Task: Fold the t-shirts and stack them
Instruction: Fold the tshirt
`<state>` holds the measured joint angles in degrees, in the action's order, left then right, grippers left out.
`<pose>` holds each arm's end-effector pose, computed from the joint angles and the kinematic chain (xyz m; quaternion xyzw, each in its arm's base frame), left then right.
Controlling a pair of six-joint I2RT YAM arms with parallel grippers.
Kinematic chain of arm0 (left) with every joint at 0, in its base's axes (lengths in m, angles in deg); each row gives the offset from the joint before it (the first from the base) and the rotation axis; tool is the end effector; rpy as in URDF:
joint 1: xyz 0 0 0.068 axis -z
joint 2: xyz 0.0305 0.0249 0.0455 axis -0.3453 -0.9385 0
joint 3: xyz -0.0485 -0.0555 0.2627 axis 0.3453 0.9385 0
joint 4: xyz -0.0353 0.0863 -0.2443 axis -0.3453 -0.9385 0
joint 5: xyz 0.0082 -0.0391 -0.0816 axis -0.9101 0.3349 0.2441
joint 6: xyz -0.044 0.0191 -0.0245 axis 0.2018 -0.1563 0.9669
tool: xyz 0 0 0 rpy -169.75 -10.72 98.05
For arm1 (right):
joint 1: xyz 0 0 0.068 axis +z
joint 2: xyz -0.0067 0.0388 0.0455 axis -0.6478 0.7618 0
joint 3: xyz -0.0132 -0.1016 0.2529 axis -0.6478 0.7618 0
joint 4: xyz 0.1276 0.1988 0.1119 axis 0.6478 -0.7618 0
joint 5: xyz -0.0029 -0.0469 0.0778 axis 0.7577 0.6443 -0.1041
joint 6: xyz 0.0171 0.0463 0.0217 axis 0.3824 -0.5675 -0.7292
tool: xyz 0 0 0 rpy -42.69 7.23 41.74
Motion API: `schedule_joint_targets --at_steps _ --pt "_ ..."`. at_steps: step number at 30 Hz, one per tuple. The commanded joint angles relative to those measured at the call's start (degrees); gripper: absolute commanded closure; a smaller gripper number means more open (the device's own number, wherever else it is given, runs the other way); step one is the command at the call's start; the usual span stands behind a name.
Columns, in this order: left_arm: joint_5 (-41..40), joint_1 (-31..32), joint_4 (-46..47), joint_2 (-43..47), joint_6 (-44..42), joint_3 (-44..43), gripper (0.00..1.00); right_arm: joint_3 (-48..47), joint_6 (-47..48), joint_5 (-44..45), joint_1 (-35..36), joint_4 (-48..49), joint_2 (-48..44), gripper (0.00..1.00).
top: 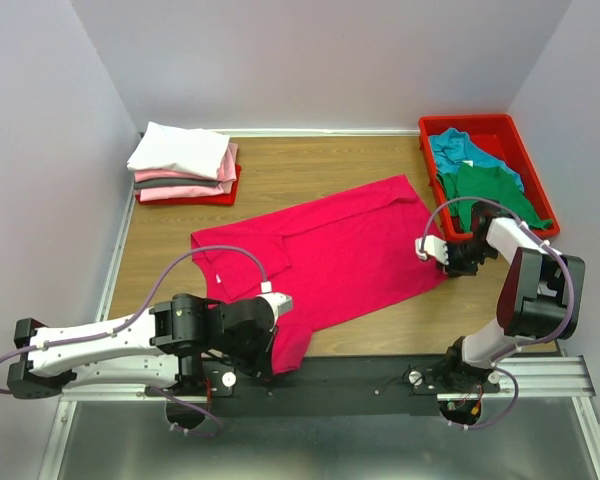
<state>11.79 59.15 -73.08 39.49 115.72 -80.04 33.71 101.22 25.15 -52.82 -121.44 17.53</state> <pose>0.0204 -0.1331 0.2728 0.2157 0.9341 -0.2802 0.0496 0.2515 -0.0444 0.1635 -0.6810 0.7159 0.0766 0.1339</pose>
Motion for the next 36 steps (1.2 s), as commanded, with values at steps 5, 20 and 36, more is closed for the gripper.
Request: schedule_joint_targets --at_steps 5,20,36 --pt "-5.87 -4.72 4.95 -1.46 -2.66 -4.17 1.00 -4.52 -2.16 -4.36 -0.38 -0.36 -1.79 0.89" --pt "-17.12 -17.82 5.74 -0.14 -8.38 -7.07 1.00 -9.80 -6.73 -9.99 0.84 -3.26 -2.15 0.90" --pt "-28.37 -20.64 5.56 4.34 -5.21 -7.86 1.00 -15.78 -16.66 -11.31 5.94 -1.60 2.25 0.92"
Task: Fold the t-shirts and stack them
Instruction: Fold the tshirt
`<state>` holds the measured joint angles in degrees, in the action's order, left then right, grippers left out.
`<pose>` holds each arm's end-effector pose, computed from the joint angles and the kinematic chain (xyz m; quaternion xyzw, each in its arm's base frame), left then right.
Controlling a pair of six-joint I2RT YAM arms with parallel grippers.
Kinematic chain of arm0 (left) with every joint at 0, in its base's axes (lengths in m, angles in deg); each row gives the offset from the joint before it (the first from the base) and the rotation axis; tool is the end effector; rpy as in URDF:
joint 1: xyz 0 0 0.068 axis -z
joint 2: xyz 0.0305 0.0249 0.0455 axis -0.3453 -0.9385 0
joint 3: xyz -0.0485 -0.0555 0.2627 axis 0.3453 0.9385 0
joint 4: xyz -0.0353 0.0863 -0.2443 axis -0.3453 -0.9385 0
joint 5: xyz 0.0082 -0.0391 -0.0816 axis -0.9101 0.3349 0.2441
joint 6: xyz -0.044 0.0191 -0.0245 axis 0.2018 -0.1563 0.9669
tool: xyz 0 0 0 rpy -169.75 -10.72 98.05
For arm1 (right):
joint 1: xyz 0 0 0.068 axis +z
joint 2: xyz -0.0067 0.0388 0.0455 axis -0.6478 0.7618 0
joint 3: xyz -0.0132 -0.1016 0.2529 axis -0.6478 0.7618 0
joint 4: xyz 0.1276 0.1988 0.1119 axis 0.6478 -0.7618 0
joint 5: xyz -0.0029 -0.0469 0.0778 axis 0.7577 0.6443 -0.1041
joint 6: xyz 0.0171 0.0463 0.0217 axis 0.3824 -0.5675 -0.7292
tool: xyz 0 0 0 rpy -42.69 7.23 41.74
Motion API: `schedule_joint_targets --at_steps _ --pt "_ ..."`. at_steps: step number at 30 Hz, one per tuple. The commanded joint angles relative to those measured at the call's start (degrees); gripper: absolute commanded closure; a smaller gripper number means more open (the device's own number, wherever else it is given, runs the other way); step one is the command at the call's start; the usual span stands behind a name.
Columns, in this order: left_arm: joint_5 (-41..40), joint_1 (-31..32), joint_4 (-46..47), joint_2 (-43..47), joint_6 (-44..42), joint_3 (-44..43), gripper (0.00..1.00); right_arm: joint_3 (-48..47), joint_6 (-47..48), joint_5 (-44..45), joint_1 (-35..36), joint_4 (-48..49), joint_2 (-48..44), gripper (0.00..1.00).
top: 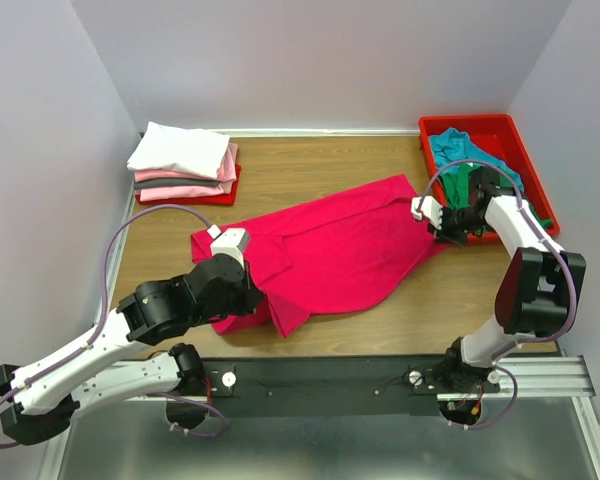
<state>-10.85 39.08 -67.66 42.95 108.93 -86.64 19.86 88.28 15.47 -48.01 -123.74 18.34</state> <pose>0.0746 -0.1073 0.3223 0.0300 0.9072 -0.2534 0.3343 0.2960 -0.0232 0.2224 -0.6325 0.7308 0.0855 0.2419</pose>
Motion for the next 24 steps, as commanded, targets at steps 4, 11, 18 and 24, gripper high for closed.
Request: schedule_joint_targets --at_steps 4,11,18,24 --pt "-7.67 -1.10 0.32 1.07 2.03 -1.34 1.00 -2.36 -6.53 -0.40 1.75 2.80 2.41 0.94" --pt "-12.85 -2.24 0.23 1.42 2.64 -1.08 1.00 -5.70 -11.55 0.66 1.84 4.83 5.21 0.98" --pt "-16.63 -4.62 2.51 -0.60 -0.69 -2.49 1.00 -9.04 -14.89 0.74 2.19 6.15 8.12 1.00" --pt "-16.73 -10.41 7.43 -4.11 -8.67 -4.86 1.00 -11.49 -17.87 0.66 2.54 6.76 10.32 1.00"
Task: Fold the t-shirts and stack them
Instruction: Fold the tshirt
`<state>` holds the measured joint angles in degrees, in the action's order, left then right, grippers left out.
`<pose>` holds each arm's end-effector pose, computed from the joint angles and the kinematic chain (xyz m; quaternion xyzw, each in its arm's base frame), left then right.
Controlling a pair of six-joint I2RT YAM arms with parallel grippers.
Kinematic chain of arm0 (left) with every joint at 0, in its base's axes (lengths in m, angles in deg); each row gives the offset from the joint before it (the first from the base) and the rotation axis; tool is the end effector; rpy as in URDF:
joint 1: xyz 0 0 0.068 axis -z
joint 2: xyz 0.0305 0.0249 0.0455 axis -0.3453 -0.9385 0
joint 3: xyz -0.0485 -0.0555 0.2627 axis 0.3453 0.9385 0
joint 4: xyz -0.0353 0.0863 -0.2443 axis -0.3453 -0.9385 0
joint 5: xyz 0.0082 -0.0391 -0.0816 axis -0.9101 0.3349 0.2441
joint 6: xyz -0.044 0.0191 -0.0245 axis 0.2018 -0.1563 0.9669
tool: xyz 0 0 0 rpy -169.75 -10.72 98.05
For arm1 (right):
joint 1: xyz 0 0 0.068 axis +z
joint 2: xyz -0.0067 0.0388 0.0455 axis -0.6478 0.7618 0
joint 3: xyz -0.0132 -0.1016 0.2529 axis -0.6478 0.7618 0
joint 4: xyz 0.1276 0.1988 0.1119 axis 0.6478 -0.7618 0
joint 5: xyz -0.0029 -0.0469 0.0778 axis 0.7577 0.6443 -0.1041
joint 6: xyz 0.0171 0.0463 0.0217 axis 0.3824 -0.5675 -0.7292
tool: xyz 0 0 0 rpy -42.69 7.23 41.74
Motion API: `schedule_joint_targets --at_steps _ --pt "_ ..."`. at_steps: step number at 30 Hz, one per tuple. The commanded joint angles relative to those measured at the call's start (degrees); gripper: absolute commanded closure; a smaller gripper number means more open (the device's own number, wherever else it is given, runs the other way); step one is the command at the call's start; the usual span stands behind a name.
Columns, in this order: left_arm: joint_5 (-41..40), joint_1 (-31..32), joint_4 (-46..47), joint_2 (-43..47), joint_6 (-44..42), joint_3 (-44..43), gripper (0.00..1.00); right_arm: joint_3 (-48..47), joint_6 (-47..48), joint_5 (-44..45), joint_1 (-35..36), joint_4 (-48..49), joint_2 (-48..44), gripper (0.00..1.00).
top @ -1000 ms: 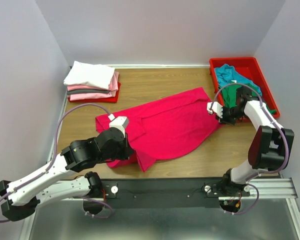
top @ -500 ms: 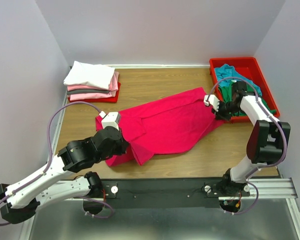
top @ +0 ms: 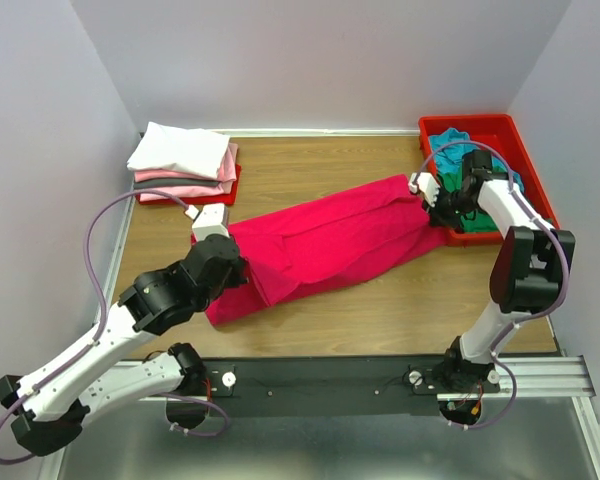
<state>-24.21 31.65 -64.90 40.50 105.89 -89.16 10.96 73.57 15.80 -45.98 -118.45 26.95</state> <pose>0.0992 -0.0987 0.3369 -0.0582 0.8803 -0.1642 0.4412 0.3460 -0.0177 0.2221 -0.5542 0.7856 0.0871 0.2609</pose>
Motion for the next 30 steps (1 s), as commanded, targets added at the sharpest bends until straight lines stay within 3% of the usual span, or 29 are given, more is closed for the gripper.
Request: schedule_joint_targets --at_steps 1,13,22,30 --pt "-3.02 -3.95 6.25 -2.19 -6.70 -2.87 1.00 -2.87 -3.52 0.42 0.51 1.48 2.40 1.00" --pt "7.96 -20.90 16.63 -7.64 -20.16 -1.47 1.00 -6.12 -8.00 0.77 1.12 4.11 5.84 1.00" --pt "16.48 -24.08 16.03 -8.62 -20.34 -0.15 1.00 -6.91 -9.58 0.68 2.18 5.34 7.24 1.00" --pt "18.51 -25.40 15.67 -9.31 -19.90 2.22 1.00 -8.84 -11.43 1.21 2.97 6.05 8.65 1.00"
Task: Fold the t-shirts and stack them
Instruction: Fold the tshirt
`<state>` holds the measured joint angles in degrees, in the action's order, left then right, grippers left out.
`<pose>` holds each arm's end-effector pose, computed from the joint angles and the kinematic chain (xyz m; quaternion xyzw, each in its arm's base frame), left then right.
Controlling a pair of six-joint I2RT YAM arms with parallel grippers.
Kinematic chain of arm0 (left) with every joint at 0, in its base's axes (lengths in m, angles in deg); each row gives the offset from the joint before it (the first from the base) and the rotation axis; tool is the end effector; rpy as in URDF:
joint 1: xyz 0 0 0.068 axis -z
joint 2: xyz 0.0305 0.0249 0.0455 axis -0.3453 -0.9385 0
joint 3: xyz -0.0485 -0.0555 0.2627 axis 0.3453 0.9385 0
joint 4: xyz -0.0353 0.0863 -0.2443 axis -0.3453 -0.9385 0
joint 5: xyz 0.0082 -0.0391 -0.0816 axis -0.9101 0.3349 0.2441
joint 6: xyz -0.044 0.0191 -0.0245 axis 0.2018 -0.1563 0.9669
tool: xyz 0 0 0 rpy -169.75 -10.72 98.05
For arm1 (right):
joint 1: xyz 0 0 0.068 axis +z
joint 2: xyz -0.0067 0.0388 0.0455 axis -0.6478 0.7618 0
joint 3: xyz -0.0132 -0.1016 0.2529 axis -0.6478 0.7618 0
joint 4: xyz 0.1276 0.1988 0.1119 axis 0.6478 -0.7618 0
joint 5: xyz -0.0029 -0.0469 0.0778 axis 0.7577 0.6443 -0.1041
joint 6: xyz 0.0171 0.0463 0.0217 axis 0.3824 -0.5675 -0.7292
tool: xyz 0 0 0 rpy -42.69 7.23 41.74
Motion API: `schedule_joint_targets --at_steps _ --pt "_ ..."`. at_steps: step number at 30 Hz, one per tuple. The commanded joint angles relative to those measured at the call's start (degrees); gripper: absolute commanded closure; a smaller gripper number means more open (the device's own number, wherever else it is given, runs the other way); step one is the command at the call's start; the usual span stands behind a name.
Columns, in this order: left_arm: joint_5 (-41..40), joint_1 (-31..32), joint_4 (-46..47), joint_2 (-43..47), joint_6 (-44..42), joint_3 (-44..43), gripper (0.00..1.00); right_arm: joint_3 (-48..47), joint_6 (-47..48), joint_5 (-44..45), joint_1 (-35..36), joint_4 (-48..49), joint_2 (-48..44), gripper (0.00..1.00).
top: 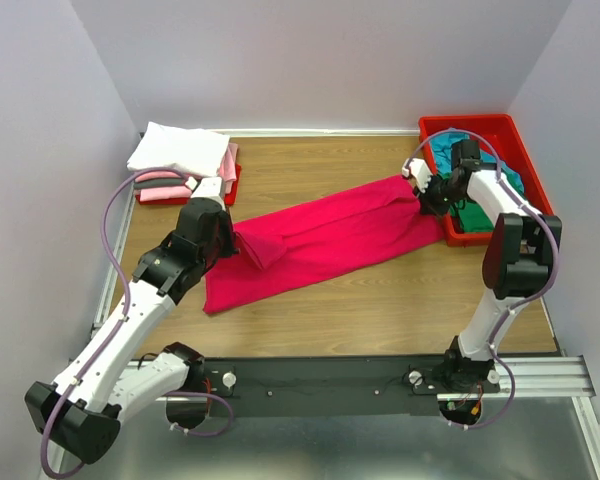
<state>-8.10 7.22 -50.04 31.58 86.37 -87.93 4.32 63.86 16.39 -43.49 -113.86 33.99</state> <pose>0.1749 -0.0820 0.3273 -0.0407 0.8809 -0.1218 0.4556 0.3849 -0.0051 0.2151 -0.5077 0.8110 0.0900 0.2764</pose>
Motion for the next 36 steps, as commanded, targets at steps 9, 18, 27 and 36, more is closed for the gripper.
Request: schedule_joint_targets --at_steps 9,18,27,36 --pt "5.39 -4.30 3.88 -4.44 -2.57 -0.58 1.00 -3.08 -3.22 3.08 0.65 1.81 3.28 0.99" --pt "6.62 -5.36 4.50 -5.50 -3.54 -0.85 1.00 -3.34 -5.50 4.13 1.62 2.95 3.99 0.76" --pt "6.89 -6.24 6.52 -8.74 -5.38 -2.07 1.00 -6.33 -19.45 6.25 2.24 8.22 0.39 0.47" --pt "6.36 -7.91 8.81 -14.63 -7.58 -3.66 1.00 6.84 -29.05 -14.48 2.24 9.45 -10.07 0.44"
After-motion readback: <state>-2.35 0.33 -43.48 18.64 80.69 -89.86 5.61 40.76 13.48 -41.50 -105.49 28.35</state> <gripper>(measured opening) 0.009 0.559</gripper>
